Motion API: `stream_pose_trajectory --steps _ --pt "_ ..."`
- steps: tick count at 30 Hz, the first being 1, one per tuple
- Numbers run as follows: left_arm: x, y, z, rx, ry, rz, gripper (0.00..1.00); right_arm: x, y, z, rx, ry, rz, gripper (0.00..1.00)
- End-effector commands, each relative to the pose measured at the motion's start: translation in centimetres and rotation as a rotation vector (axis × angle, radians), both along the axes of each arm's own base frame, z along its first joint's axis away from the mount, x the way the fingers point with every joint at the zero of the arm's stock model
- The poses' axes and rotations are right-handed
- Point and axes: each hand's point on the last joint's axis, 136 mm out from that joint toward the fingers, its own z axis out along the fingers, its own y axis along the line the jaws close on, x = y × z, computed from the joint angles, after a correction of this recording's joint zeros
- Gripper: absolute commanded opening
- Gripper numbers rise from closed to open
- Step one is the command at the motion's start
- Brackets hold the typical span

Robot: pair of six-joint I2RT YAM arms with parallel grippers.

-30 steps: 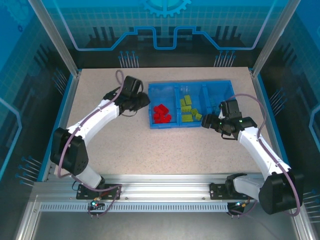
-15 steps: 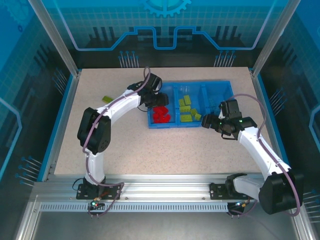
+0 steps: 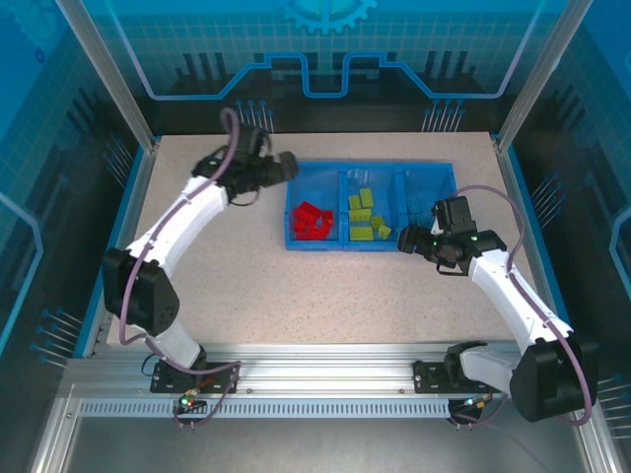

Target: Sort the legos into containers by color

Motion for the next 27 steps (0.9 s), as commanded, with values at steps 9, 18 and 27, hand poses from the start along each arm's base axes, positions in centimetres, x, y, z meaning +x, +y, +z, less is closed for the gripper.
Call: stream_pose_trajectory --steps 9,18,27 --pt "-1.4 13.6 -13.4 -0.191 0.414 0.481 0.99 -0.2 -0.2 0.1 -0.009 0.013 -0.018 0.85" --pt "2.9 15.5 -15.9 -0.228 0.446 0.547 0.97 -0.2 -0.4 -0.3 -0.018 0.027 -0.027 0.85" --pt "5.0 17.1 -18.4 -0.211 0.485 0.611 0.92 -0.1 -0.8 -0.8 -0.042 0.047 -0.036 0.85"
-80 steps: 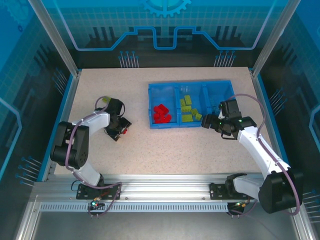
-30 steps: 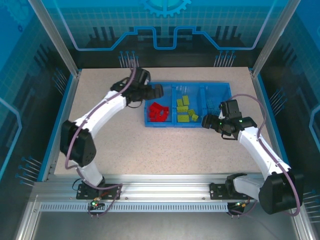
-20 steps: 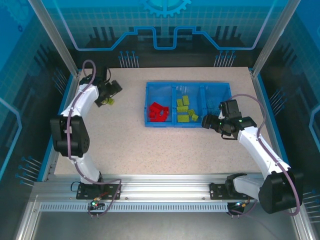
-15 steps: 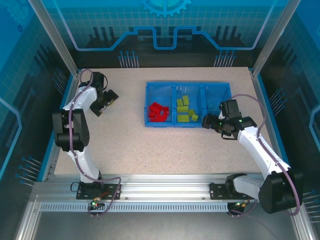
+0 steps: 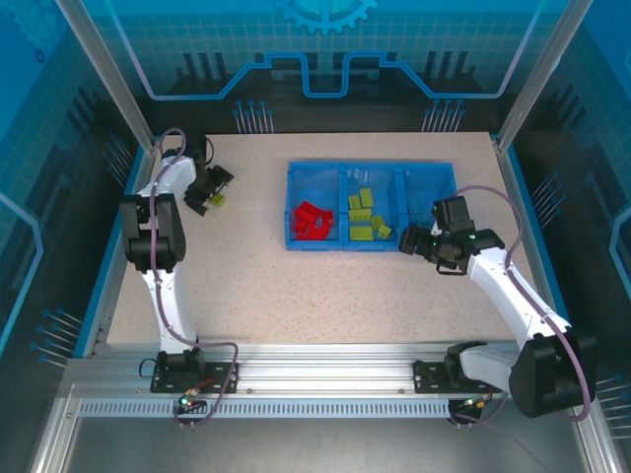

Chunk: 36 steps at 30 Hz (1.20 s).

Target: Sort the legos into containers by color

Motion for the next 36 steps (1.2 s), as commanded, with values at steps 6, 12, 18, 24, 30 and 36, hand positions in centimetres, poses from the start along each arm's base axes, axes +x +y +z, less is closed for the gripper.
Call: stream_pose_trajectory --steps 6,12,18,24,30,36 --pt "-0.1 1.3 -2.5 0.021 0.116 0.014 0.76 0.1 -0.3 -0.5 -0.015 0.035 -0.023 0.85" --pt "-1.4 1.6 -4.9 0.034 0.177 -0.002 0.6 0.2 -0.5 -0.7 -0.022 0.036 -0.033 0.86" --pt "-2.1 1.8 -5.5 0.038 0.188 -0.019 0.33 0.9 -0.4 0.3 -0.022 0.016 -0.028 0.86" --pt "-0.8 -0.6 -1.9 -0.004 0.017 -0.082 0.14 1.1 -0.1 0.9 -0.006 0.005 -0.027 0.86" --pt "0.8 -9.2 9.3 0.141 -0.298 -0.398 0.17 0.9 -0.2 1.7 -0.004 -0.018 -0.03 0.85" --pt "-1.2 -20.8 17.3 0.157 -0.539 -0.615 0.19 0.3 -0.3 2.1 -0.005 -0.022 -0.027 0.85"
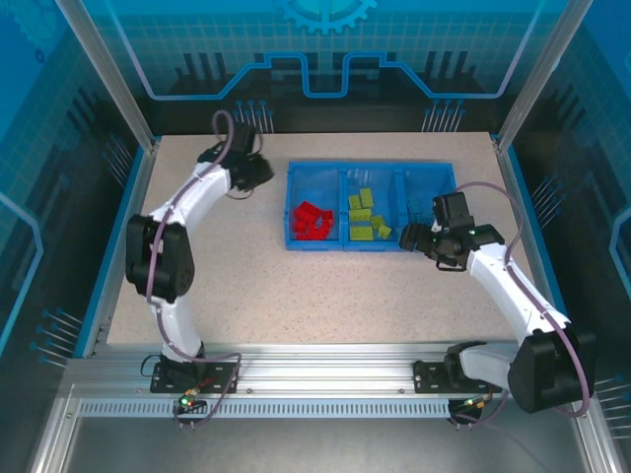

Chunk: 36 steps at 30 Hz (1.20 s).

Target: Sort the legos into containers by color

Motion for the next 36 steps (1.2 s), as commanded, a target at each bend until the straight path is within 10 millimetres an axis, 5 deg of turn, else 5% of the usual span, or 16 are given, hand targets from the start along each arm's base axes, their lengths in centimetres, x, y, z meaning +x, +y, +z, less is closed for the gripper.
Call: stream_pose_trajectory --steps 1,5,10,15,23,26,27,28,36 --pt "-1.1 -5.2 4.6 0.016 -0.157 -0.13 0.19 -0.3 -0.2 1.3 0.0 -0.019 -0.005 0.86" --pt "-2.9 -13.1 5.2 -0.043 -0.207 -0.304 0.19 -0.7 -0.3 1.4 0.002 -0.018 -0.001 0.85" --pt "-3.9 -21.4 3.4 -0.102 -0.17 -0.526 0.19 -1.3 -0.2 1.4 -0.002 0.003 0.027 0.85" --pt "-3.8 -25.4 0.0 -0.11 -0.06 -0.597 0.2 -2.3 -0.8 1.3 -0.023 0.004 0.024 0.86" --pt "-3.1 -26.5 -2.5 -0.144 0.01 -0.562 0.33 -3.1 -1.4 0.7 -0.014 0.002 0.02 0.86" --pt "-2.9 -26.2 -2.3 -0.133 0.008 -0.551 0.69 -2.9 -1.4 0.6 -0.008 -0.007 0.025 0.86" --pt "-3.0 -26.1 -2.0 -0.125 0.004 -0.55 0.91 -2.8 -1.3 0.7 -0.009 -0.016 0.031 0.87" --pt "-3.0 -25.9 -1.7 -0.119 -0.003 -0.549 0.99 -2.6 -1.4 0.9 -0.015 -0.03 0.034 0.87" --pt "-3.6 -22.4 6.1 -0.005 -0.234 -0.536 0.99 -0.5 -4.1 3.2 -0.204 -0.232 0.051 0.95"
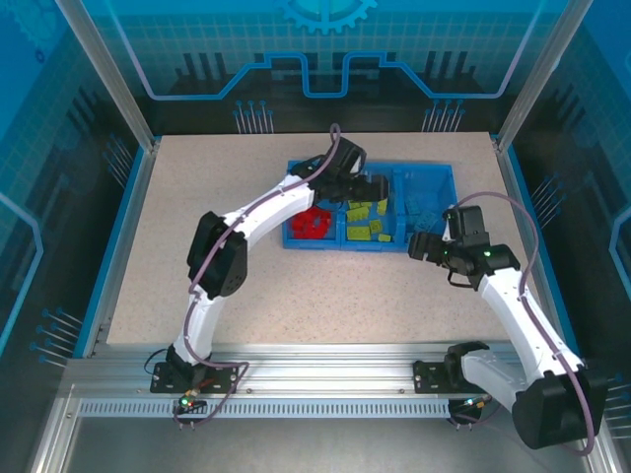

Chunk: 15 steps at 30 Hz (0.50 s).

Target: Sort the legos into containers by color

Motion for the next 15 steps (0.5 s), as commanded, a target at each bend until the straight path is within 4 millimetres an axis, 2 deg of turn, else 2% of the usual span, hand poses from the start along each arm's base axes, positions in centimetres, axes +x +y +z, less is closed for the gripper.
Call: stream_pose_trajectory --steps 1,3,7,10,12,14,15 --pt "-0.1 2.4 7.6 0.024 -0.208 0.007 0.99 1.6 -2.1 1.6 -0.124 -0.121 -0.003 0.96" --pt "-0.1 4.5 8.7 0.089 -0.26 0.04 0.99 2.5 -3.0 2.0 -0.206 -0.182 0.0 0.97" --pt "-0.7 12.2 9.4 0.305 -0.392 0.176 0.99 4.5 -4.3 1.5 -0.337 -0.367 0.028 1.0" --pt "-2.3 19.6 7.7 0.472 -0.502 0.264 0.99 5.7 -5.0 0.7 -0.335 -0.51 0.035 1.0" --pt "-3.6 24.4 6.1 0.487 -0.534 0.333 0.99 6.3 -5.2 0.1 -0.289 -0.58 0.028 1.0" --pt "-4.9 30.0 4.6 0.476 -0.52 0.434 0.99 6.9 -5.4 -0.9 -0.275 -0.604 0.017 1.0" --pt "-5.6 31.9 3.8 0.49 -0.507 0.473 0.99 7.4 -5.4 -1.1 -0.273 -0.615 0.022 0.99"
